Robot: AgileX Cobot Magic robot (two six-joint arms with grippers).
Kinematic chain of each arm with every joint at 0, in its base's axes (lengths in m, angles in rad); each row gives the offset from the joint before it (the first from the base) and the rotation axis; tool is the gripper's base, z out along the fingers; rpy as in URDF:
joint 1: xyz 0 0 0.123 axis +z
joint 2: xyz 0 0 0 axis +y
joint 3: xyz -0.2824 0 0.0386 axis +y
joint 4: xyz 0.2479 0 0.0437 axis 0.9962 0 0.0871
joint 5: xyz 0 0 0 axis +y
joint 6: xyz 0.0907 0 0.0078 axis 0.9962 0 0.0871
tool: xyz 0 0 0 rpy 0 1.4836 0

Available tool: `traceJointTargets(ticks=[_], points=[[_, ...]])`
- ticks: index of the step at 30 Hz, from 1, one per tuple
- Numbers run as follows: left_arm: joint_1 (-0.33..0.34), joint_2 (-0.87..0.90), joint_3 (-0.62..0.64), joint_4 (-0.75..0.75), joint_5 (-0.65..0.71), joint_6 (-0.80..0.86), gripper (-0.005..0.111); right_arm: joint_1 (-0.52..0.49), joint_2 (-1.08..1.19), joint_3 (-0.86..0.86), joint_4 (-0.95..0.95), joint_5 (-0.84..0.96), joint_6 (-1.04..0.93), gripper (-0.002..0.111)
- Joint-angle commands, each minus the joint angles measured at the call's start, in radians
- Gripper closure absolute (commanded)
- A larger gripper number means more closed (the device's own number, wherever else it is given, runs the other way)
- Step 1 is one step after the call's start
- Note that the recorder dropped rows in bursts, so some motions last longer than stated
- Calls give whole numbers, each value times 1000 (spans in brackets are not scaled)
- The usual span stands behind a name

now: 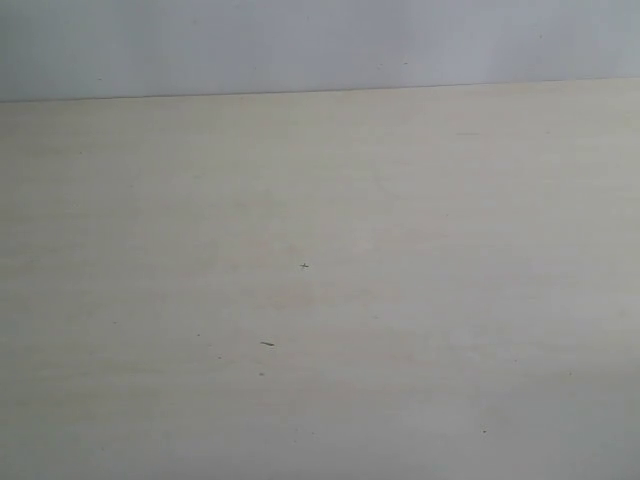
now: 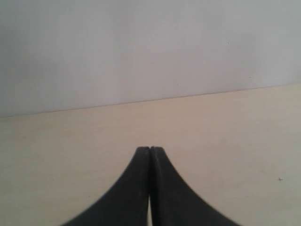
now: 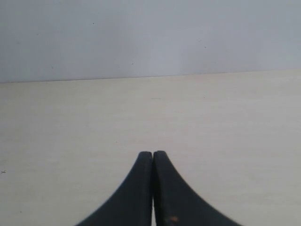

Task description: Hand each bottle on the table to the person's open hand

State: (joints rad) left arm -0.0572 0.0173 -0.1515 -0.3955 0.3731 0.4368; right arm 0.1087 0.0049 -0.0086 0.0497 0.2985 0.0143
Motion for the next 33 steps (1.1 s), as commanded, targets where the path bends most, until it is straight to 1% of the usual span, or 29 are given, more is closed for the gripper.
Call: traceJointTargets(ticks=[1, 6, 8, 9, 10, 13, 16, 20, 22, 23, 33], points=[[4, -5, 19, 16, -12, 4, 107, -5, -5, 3, 0, -8, -4, 108], [4, -2, 26, 18, 2, 0, 107, -5, -5, 3, 0, -8, -4, 108], [4, -1, 32, 54, 17, -56, 107, -5, -5, 3, 0, -8, -4, 108], [4, -1, 36, 89, 17, -114, 107, -5, -5, 3, 0, -8, -4, 108], [4, -1, 47, 160, 13, -192, 107, -5, -5, 3, 0, -8, -4, 108], [4, -2, 69, 305, -16, -412, 107, -5, -5, 3, 0, -8, -4, 108], [4, -4, 90, 368, -23, -509, 107, -5, -5, 3, 0, -8, -4, 108], [4, -4, 117, 375, -21, -527, 107, -5, -5, 3, 0, -8, -4, 108], [4, -4, 152, 396, -21, -527, 107, -5, -5, 3, 0, -8, -4, 108], [4, -4, 152, 396, -42, -527, 107, -5, -5, 3, 0, -8, -4, 108], [4, -4, 152, 396, -38, -524, 107, -5, -5, 3, 2, -8, -4, 108]])
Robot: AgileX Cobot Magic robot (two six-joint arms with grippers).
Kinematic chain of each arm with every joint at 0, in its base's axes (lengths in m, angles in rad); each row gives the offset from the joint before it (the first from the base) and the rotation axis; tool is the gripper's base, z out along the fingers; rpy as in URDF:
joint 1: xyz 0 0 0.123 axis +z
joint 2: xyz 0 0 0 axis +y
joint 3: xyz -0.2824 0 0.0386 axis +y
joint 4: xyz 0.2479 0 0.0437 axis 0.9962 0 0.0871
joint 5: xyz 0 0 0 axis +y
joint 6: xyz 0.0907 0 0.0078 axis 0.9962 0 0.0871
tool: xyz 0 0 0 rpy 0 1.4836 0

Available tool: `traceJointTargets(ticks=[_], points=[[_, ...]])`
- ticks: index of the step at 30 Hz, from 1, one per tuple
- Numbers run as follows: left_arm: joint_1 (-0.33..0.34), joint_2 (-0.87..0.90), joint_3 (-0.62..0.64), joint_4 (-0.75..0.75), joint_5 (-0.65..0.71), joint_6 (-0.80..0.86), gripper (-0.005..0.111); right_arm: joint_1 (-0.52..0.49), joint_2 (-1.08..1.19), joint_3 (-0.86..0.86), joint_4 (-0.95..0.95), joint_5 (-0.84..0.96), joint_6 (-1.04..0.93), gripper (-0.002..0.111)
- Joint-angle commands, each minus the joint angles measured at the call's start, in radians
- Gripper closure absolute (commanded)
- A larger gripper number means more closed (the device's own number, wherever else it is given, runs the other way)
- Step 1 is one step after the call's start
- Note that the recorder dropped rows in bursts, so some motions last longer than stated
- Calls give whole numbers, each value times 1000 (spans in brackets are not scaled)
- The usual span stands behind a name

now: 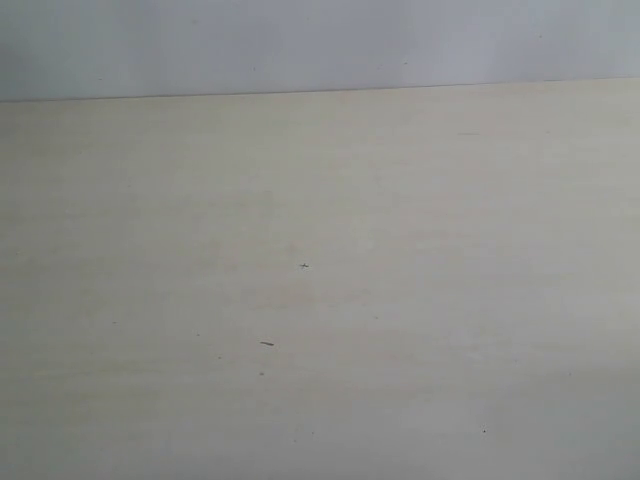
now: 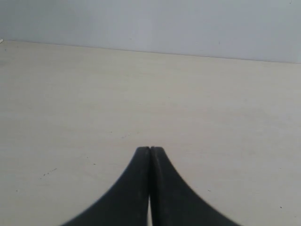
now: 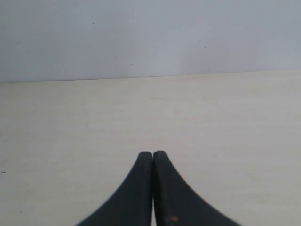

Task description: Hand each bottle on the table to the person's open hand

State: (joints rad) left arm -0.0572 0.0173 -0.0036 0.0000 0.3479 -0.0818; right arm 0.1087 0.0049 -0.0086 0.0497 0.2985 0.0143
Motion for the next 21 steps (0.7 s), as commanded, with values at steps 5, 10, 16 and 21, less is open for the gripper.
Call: traceJointTargets(ticks=[5, 10, 16, 21], points=[[12, -12, 4, 0, -13, -3, 107, -5, -5, 3, 2, -8, -4, 108], [12, -17, 4, 0, -13, -3, 107, -5, -5, 3, 0, -8, -4, 108], [10, -17, 4, 0, 5, -3, 107, -5, -5, 3, 0, -8, -4, 108], [10, -17, 4, 0, 5, -3, 107, -5, -5, 3, 0, -8, -4, 108]])
